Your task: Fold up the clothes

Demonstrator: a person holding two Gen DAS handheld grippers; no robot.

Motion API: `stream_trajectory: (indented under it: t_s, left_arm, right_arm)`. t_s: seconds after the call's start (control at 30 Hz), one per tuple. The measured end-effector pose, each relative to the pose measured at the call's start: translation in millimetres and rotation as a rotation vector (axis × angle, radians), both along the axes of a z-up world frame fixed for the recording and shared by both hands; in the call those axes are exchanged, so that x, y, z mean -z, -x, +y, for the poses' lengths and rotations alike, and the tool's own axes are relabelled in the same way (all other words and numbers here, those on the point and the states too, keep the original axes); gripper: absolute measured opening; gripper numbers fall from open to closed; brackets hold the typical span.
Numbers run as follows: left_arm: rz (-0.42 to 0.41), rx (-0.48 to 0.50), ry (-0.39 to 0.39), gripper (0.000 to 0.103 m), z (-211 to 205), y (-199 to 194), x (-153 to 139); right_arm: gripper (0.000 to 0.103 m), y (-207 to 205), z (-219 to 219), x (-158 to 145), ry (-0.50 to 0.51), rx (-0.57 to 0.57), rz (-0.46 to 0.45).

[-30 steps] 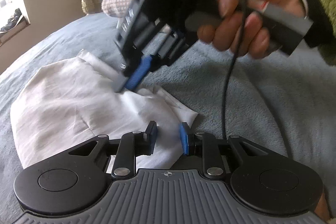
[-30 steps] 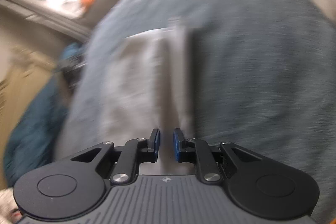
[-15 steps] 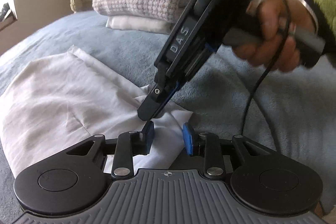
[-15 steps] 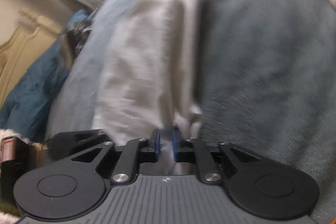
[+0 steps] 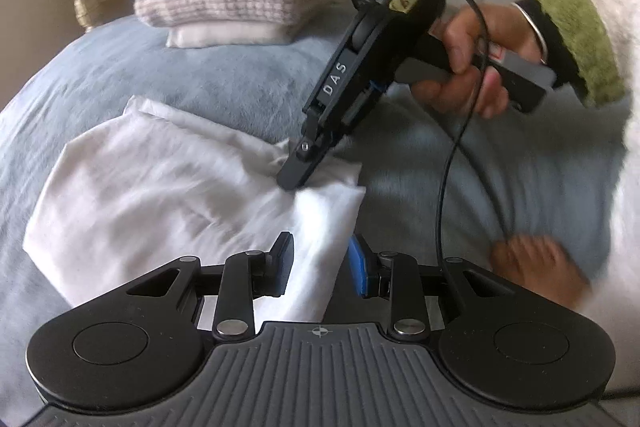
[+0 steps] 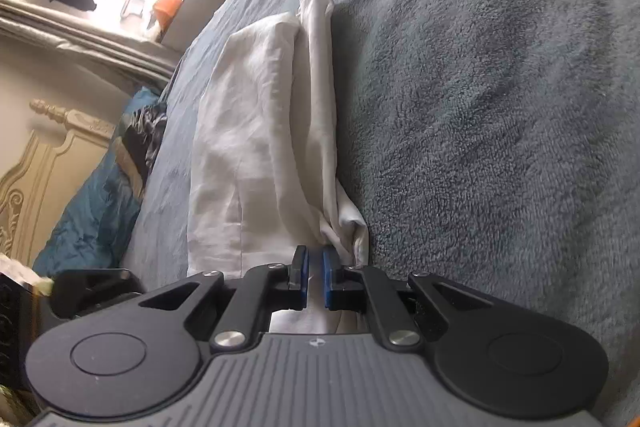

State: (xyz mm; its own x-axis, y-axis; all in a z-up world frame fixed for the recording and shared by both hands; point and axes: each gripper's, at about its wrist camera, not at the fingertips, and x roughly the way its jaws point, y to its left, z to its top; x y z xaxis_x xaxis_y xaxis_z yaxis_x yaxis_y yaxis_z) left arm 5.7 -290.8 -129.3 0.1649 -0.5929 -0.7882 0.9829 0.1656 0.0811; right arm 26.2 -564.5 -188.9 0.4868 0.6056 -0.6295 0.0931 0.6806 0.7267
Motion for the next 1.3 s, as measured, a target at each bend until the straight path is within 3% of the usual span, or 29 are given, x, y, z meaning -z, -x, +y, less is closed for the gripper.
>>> stream_trajectory:
  t_s: [0.17,0.27,0.5,0.7,0.93,1.07,1.2,1.3]
  left_arm:
    - [-0.058,0.045,-0.030,0.030,15,1,-7]
    - [-0.094,0.005,-0.030,0.030,28,2,-5]
    - [-0.171,-0.171,0.043,0.030,57,5,9]
    - [-0.093,-0.357,0.151,0.030,74,-12,7]
    - [-0.176,-0.329,0.106,0.033,76,1,30]
    - [-0.213,-0.361,0.143,0.035,81,6,43]
    - [-0.152,-0.423,0.183,0.035,90,0,37]
    - [-0.100,-0.455,0.266,0.038,107,-8,19]
  right_arm:
    - [0.006,6,12,-8,0.080,0.020,-0.030]
    - [0.006,7,20,-16,0.158,-0.006,-0.050]
    - [0.006,10,42,-27,0.310,-0.049,-0.088]
    - [0.007,14,55,-32,0.375,-0.036,-0.095]
    - [0.007,18,53,-26,0.348,0.025,-0.087]
    - [0.007,16,56,-26,0.352,0.045,-0.078]
    - [0.007,14,60,-28,0.382,0.037,-0.074]
    - [0.007,13,61,-29,0.391,0.035,-0.070]
